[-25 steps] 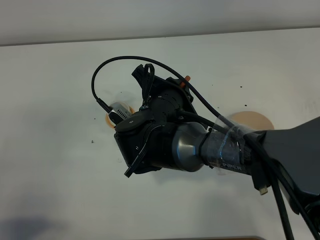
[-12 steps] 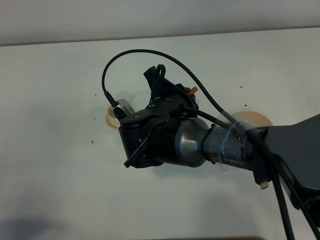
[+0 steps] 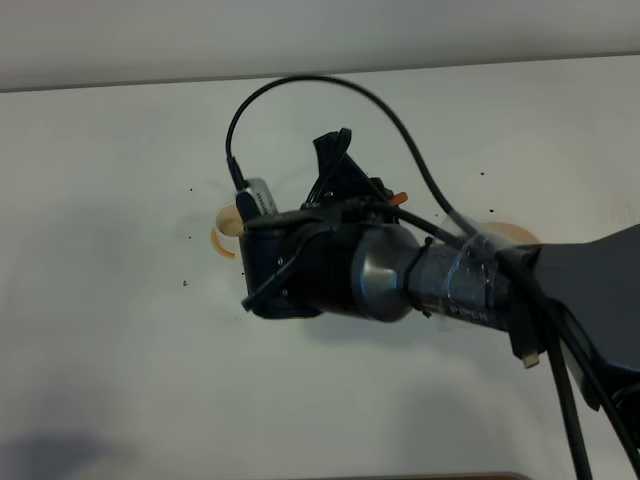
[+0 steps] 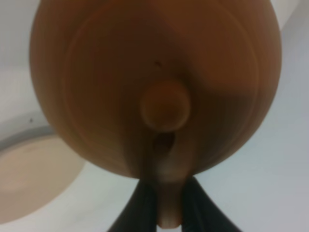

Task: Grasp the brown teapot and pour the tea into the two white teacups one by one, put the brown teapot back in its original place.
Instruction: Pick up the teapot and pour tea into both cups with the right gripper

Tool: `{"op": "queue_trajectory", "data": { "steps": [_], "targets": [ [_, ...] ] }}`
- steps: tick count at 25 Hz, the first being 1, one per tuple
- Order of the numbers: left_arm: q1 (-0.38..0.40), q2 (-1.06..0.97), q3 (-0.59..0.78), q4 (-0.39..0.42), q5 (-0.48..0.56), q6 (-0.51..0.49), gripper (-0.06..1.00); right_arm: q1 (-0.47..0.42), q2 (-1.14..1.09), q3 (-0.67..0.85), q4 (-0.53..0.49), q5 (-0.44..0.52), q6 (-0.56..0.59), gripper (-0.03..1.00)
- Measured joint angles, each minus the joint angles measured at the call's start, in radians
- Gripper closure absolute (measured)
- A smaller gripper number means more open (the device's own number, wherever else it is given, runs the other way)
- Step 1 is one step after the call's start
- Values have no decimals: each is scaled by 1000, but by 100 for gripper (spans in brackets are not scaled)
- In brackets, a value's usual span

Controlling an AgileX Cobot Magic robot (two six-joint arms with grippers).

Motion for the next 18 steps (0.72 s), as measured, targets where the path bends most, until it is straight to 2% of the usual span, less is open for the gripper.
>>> {"op": "queue_trajectory", "data": {
  "steps": [6, 18],
  "targets": [
    [0, 0, 0, 0, 0, 0, 69, -39, -17, -87, 187, 35, 12, 87],
    [0, 0, 0, 0, 0, 0, 69, -145, -105, -95, 610, 46, 12, 87]
  ]
}}
